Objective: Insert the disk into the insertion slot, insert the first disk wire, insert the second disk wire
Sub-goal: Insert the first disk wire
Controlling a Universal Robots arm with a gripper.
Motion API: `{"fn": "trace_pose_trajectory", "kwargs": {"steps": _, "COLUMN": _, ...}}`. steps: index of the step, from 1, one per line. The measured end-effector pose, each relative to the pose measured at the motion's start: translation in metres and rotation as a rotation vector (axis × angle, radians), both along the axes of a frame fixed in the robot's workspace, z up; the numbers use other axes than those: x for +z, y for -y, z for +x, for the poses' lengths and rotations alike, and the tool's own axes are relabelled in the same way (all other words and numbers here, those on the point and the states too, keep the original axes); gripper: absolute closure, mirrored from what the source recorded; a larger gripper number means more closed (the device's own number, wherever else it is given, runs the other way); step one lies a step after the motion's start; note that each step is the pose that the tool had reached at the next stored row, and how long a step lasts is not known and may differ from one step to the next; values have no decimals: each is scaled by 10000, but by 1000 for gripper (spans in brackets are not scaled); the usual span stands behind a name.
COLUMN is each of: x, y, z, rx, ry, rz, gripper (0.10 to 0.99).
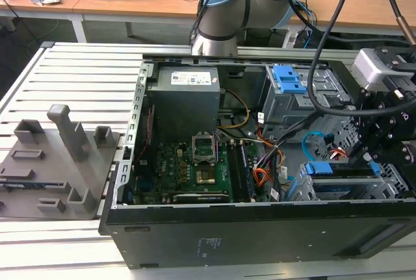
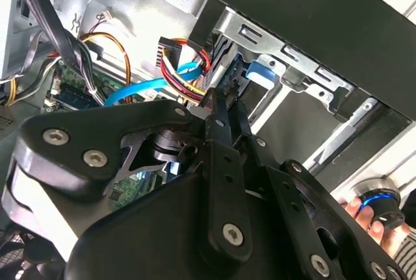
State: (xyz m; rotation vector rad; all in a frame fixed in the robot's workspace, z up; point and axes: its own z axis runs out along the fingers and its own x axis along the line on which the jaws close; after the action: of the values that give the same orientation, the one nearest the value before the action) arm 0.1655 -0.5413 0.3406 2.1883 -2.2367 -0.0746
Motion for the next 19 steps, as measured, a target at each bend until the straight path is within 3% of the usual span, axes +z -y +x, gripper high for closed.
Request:
{"fn": "trace_pose_trajectory", "kwargs": {"steps": 3, "x": -16, "y": 1, "z": -1, "rx": -1, "ry": 1, "rz": 62, "gripper": 902}}
{"fn": "trace_pose_trajectory", "kwargs": {"steps": 12, "x": 2, "y": 5, "z": 1, "rx": -2, "ry": 1, "rz": 66, "gripper": 902}}
{"fn": "trace_pose_trajectory", "kwargs": {"steps": 19, "x": -25, "y": 16, "z": 2, "rx": -1, "ry": 1, "rz": 92, "gripper": 902}}
